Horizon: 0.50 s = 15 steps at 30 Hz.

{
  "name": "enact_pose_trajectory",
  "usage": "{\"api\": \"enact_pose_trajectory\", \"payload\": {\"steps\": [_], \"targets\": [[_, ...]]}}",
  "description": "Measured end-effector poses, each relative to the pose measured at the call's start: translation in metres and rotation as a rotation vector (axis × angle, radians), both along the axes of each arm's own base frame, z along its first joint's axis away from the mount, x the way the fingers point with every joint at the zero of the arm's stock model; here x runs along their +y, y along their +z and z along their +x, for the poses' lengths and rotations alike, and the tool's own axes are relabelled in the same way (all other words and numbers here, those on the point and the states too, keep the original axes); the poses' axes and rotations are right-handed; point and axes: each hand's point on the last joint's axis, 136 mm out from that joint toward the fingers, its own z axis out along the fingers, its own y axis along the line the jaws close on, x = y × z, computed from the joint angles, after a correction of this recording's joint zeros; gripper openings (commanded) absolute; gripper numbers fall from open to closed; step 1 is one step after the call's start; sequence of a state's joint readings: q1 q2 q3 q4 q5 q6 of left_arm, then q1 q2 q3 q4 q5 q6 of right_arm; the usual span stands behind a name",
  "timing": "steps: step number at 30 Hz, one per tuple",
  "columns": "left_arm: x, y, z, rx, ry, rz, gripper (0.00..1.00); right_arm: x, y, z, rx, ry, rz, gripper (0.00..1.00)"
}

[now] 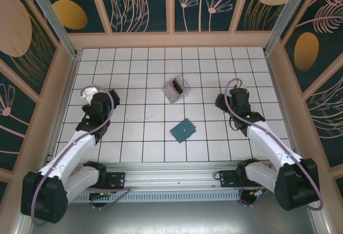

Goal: Put the credit cards into the card holder
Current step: Reset both arms

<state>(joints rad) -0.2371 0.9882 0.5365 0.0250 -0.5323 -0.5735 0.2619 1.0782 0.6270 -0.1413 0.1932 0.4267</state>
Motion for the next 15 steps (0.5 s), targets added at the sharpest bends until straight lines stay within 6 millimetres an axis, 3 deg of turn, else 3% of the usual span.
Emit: {"api": "enact_pose_trajectory", "payload": {"steps": [6, 10, 15], "targets": [[0.05, -0.006, -0.004, -0.089, 0.189, 0.071, 0.98, -0.062, 0.008, 0.038, -0.144, -0.143, -0.141, 0.8], [0.067, -0.019, -0.004, -0.095, 0.24, 0.142, 0.99, -0.081, -0.003, 0.036, -0.243, -0.166, -0.204, 0.81], [0.072, -0.033, -0.003, -0.116, 0.228, 0.204, 0.99, -0.099, -0.017, 0.039, -0.292, -0.195, -0.243, 0.82]]}}
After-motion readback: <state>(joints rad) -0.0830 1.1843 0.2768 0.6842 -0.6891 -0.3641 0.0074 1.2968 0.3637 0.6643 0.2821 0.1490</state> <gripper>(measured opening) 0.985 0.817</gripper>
